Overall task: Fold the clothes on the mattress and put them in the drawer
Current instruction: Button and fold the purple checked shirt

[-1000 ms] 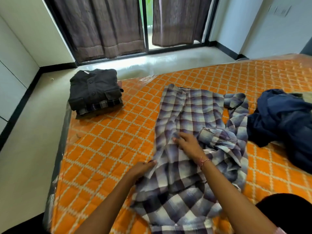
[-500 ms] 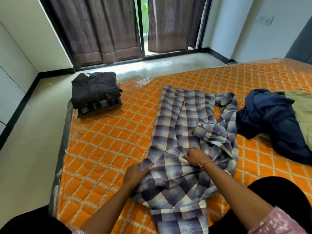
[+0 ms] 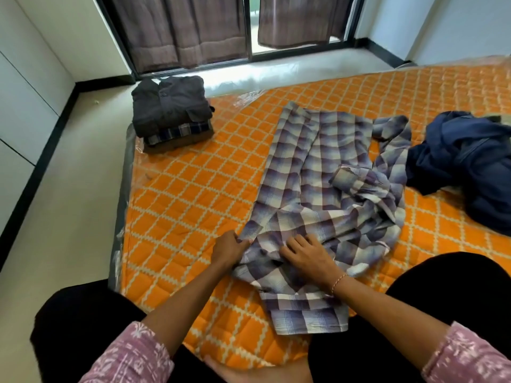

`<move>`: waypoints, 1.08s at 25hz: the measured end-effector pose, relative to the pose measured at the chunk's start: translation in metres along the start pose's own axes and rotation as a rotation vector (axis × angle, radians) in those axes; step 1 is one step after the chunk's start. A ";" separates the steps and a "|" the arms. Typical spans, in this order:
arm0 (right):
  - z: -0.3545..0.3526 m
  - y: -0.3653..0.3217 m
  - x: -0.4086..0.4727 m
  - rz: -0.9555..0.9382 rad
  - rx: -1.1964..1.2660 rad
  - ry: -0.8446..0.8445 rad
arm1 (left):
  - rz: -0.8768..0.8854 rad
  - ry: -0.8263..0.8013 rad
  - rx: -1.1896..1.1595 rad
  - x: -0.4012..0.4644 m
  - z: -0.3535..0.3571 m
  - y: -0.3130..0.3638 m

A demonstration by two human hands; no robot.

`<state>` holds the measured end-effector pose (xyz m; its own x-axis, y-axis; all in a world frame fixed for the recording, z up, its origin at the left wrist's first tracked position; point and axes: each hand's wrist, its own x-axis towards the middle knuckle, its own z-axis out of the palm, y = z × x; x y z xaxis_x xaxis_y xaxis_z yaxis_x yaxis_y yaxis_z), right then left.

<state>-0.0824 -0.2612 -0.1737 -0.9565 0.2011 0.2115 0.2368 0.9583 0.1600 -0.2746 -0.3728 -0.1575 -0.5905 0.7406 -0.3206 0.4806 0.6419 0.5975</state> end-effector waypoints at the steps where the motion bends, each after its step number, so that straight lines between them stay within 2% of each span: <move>1: -0.007 0.008 0.004 0.020 0.061 0.039 | 0.007 -0.021 0.040 0.001 -0.003 0.003; 3: -0.024 0.020 0.013 0.172 0.287 -0.002 | 0.041 0.014 0.176 -0.002 -0.005 0.008; 4: -0.034 0.023 0.018 0.271 0.385 -0.107 | 0.043 0.028 0.251 -0.005 -0.003 0.009; 6: -0.051 0.030 0.024 0.289 0.528 -0.583 | 0.072 0.079 0.452 -0.014 0.004 0.007; 7: -0.057 0.034 0.026 0.283 0.625 -0.784 | 0.136 0.160 0.530 -0.018 0.010 0.003; 8: -0.060 0.039 0.028 0.306 0.733 -0.850 | 0.236 0.258 0.589 -0.018 0.015 0.002; 9: -0.060 0.046 0.028 0.375 0.844 -0.776 | 0.365 0.337 0.627 -0.013 0.022 0.007; 10: -0.060 0.050 0.027 0.504 0.919 -0.585 | 0.506 0.378 0.640 -0.007 0.030 0.015; 11: -0.058 0.056 0.025 0.661 0.898 -0.320 | 0.633 0.380 0.627 0.002 0.038 0.028; 13: -0.051 0.069 0.011 1.044 0.655 0.198 | 0.715 0.240 0.602 0.016 0.053 0.055; 14: -0.046 0.080 0.001 1.244 0.551 0.345 | 0.703 0.144 0.612 0.022 0.059 0.067; 15: -0.041 0.095 -0.007 1.405 0.527 0.409 | 0.681 0.078 0.626 0.029 0.068 0.072; 16: -0.038 0.109 -0.014 1.529 0.622 0.420 | 0.636 0.014 0.654 0.032 0.074 0.071; 18: -0.029 0.134 -0.018 1.648 0.913 0.343 | 0.611 0.020 0.652 0.037 0.087 0.059; 19: -0.025 0.143 -0.017 1.696 0.897 0.260 | 0.596 0.009 0.661 0.038 0.092 0.055; 21: -0.016 0.150 -0.013 1.729 0.606 0.055 | 0.564 -0.011 0.656 0.039 0.093 0.052; 22: -0.014 0.154 -0.011 1.694 0.477 -0.004 | 0.575 0.008 0.650 0.040 0.094 0.051; 23: -0.020 0.159 -0.009 1.663 0.431 0.014 | 0.583 0.033 0.640 0.039 0.094 0.050; 24: -0.020 0.172 -0.007 1.657 0.473 0.124 | 0.591 0.047 0.633 0.039 0.094 0.050; 25: -0.021 0.195 -0.006 1.668 0.598 0.312 | 0.593 0.047 0.625 0.039 0.093 0.051; 26: -0.029 0.222 -0.009 1.737 0.809 0.544 | 0.608 0.058 0.622 0.039 0.092 0.051; 27: -0.037 0.247 -0.017 1.719 1.179 0.807 | 0.610 0.062 0.618 0.038 0.091 0.052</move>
<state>-0.0015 -0.0357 -0.1025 0.3124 0.9171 -0.2475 0.0412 -0.2734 -0.9610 -0.2136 -0.2934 -0.2056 -0.1405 0.9898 -0.0235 0.9799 0.1424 0.1399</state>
